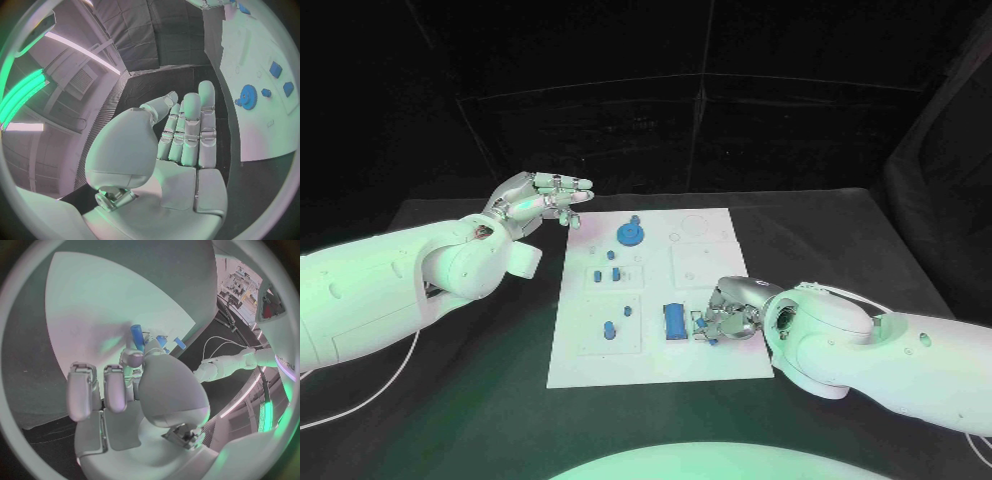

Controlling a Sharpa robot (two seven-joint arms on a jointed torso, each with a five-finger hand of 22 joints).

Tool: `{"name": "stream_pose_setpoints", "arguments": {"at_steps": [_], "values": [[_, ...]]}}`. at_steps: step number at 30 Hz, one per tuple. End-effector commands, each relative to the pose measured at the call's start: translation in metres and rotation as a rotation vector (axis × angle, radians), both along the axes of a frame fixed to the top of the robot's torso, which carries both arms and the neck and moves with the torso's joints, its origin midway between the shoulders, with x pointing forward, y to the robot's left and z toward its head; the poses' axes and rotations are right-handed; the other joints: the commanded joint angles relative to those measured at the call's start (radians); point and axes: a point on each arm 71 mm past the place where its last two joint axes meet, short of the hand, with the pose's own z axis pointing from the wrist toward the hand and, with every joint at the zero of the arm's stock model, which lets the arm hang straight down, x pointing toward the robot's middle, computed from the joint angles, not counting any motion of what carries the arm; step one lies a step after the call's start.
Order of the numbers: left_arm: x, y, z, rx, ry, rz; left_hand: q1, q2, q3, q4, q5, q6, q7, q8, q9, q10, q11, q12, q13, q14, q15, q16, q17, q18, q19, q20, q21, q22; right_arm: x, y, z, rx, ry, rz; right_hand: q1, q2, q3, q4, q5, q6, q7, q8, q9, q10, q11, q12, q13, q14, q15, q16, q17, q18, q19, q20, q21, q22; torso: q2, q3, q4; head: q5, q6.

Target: Assemble the parts on the task board

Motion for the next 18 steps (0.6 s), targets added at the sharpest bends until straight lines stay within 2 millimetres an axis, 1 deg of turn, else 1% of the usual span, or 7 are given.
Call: {"name": "stream_pose_setpoints", "arguments": {"at_steps": [1,5,12,13,15,18], "values": [[0.000,-0.001,0.001,-0.008,0.000,-0.008,0.010,0.004,0.000,-0.005,0.001,0.000,0.005,0.007,-0.001,-0.004,0.000,0.006,-0.001,-0.007,0.001,-0.004,-0.001,0.015,-0.007,0.002,-0.005,-0.001,0.000,0.000,0.002,0.039,-0.007,-0.017,-0.012,0.019,0.006,0.011,0.005,0.003,-0.002,0.007,0.001,0.009,0.000,0.007,0.003,0.071,-0.004,0.008,0.078,-0.009,0.024,-0.007,0.006,0.159,0.000,-0.0002,-0.0004,0.000,0.000],[0.000,-0.001,0.001,-0.007,0.001,-0.009,0.011,0.004,0.000,-0.005,0.001,0.000,0.005,0.007,-0.001,-0.004,0.000,0.006,-0.001,-0.007,0.001,-0.004,-0.001,0.015,-0.007,0.002,-0.005,-0.001,-0.001,-0.002,0.003,0.052,-0.003,-0.034,-0.038,0.020,0.005,0.031,0.002,0.005,0.000,0.006,0.001,0.012,0.002,0.010,0.006,0.072,-0.003,0.010,0.081,-0.010,0.025,-0.006,0.006,0.161,0.000,0.0000,-0.0010,0.001,0.000],[-0.001,-0.001,-0.002,-0.003,0.008,-0.012,0.011,0.004,0.000,-0.005,0.001,0.000,0.005,0.007,-0.001,-0.004,0.000,0.006,-0.001,-0.007,0.001,-0.004,-0.001,0.015,-0.007,0.002,-0.005,-0.001,-0.001,-0.008,0.003,0.061,0.006,-0.064,-0.066,0.020,0.002,0.054,0.007,0.009,0.000,0.006,0.002,0.016,0.002,0.015,0.012,0.072,-0.003,0.011,0.084,-0.010,0.026,-0.006,0.008,0.163,0.000,-0.0005,-0.0005,-0.001,0.000],[-0.001,-0.001,-0.002,-0.002,0.009,-0.014,0.011,0.004,0.000,-0.005,0.001,0.000,0.005,0.007,-0.001,-0.004,0.000,0.006,-0.001,-0.007,0.001,-0.004,-0.001,0.015,-0.007,0.002,-0.005,-0.001,-0.001,-0.009,0.003,0.063,0.008,-0.068,-0.071,0.019,0.001,0.059,0.015,0.009,0.000,0.006,0.002,0.017,0.002,0.015,0.013,0.072,-0.003,0.012,0.085,-0.010,0.027,-0.006,0.008,0.164,-0.001,-0.0005,0.0000,-0.002,0.000],[-0.002,-0.001,-0.003,-0.002,0.011,-0.015,0.011,0.004,0.000,-0.005,0.001,0.000,0.005,0.007,-0.001,-0.004,0.000,0.006,-0.001,-0.007,0.001,-0.004,-0.001,0.015,-0.007,0.002,-0.005,-0.001,-0.001,-0.009,0.003,0.064,0.012,-0.073,-0.081,0.015,-0.004,0.067,0.044,0.011,0.000,0.006,0.002,0.018,0.002,0.017,0.016,0.072,-0.003,0.012,0.085,-0.010,0.027,-0.005,0.008,0.164,0.000,-0.0004,0.0005,-0.003,0.000],[-0.002,-0.002,-0.003,-0.001,0.014,-0.018,0.011,0.004,0.000,-0.005,0.001,0.000,0.005,0.007,-0.001,-0.004,0.000,0.006,-0.001,-0.007,0.001,-0.004,-0.001,0.015,-0.007,0.002,-0.005,-0.001,0.000,-0.010,0.001,0.065,0.020,-0.081,-0.091,0.009,-0.011,0.073,0.053,0.012,0.001,0.006,0.003,0.019,0.003,0.017,0.017,0.072,-0.002,0.012,0.086,-0.010,0.027,-0.005,0.008,0.164,0.000,-0.0003,0.0001,-0.002,0.001]]}}
